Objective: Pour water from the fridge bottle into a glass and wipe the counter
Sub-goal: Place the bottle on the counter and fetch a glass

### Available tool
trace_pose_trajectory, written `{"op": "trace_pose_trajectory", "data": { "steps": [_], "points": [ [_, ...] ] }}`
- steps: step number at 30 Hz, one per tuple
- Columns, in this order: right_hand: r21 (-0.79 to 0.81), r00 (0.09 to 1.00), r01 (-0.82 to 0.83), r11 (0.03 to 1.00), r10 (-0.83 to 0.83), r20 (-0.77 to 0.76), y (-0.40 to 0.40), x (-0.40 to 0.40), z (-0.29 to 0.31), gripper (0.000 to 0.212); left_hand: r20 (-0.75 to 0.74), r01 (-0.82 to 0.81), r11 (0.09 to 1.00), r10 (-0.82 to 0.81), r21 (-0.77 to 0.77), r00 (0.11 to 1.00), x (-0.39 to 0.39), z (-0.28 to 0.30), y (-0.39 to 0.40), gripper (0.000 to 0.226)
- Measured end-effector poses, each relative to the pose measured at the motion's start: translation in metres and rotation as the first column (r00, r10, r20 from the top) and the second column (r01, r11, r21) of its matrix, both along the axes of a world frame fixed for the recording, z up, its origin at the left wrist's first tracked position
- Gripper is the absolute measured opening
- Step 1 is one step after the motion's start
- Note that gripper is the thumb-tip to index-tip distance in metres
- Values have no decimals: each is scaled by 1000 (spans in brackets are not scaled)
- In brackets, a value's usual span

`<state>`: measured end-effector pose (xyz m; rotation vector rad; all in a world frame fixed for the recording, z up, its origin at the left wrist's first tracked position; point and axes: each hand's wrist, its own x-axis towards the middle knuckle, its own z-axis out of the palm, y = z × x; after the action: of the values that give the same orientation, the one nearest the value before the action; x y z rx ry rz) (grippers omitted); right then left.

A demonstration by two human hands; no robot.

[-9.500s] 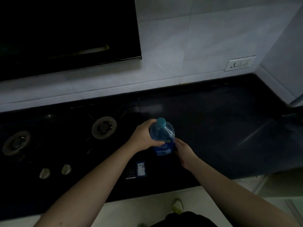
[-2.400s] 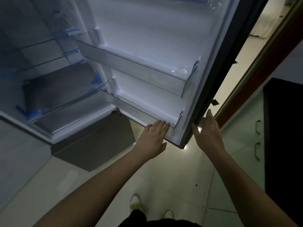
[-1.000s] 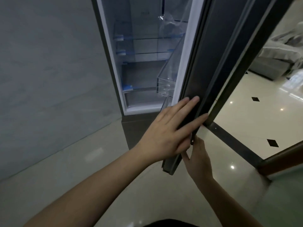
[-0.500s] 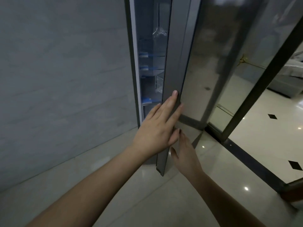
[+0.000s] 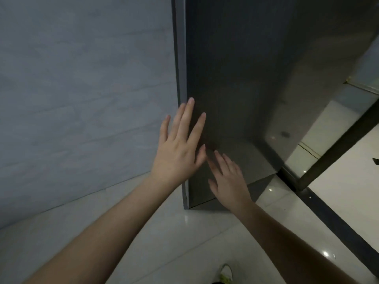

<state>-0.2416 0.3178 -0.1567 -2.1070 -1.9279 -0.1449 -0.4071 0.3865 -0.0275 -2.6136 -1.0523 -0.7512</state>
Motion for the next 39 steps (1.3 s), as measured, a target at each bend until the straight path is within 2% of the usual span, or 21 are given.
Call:
{"op": "trace_pose_trajectory", "data": {
  "steps": [4,9,15,22,33,39],
  "points": [
    [-27,995,-15,1000,17,101,34,30,6,74,-105,3,986,15,167,994,28,5,29,66],
    [-6,972,-94,996,93,217,57,56,3,73,-163,-95,973,130,208,978,58,3,64,67],
    [62,963,-169,984,151,225,77,67,-6,74,-140,-160,954,200,252,970,72,-10,83,66],
    [88,969,-187,978,169,180,105,65,-6,76,-86,-190,960,211,205,974,83,-18,107,65],
    [-62,988,-30,998,39,151,170,65,8,79,-140,-154,988,157,27,978,85,-39,182,64],
    [-98,985,45,994,-28,168,176,47,5,87,-166,-65,998,67,18,984,75,-44,198,67]
  ]
}}
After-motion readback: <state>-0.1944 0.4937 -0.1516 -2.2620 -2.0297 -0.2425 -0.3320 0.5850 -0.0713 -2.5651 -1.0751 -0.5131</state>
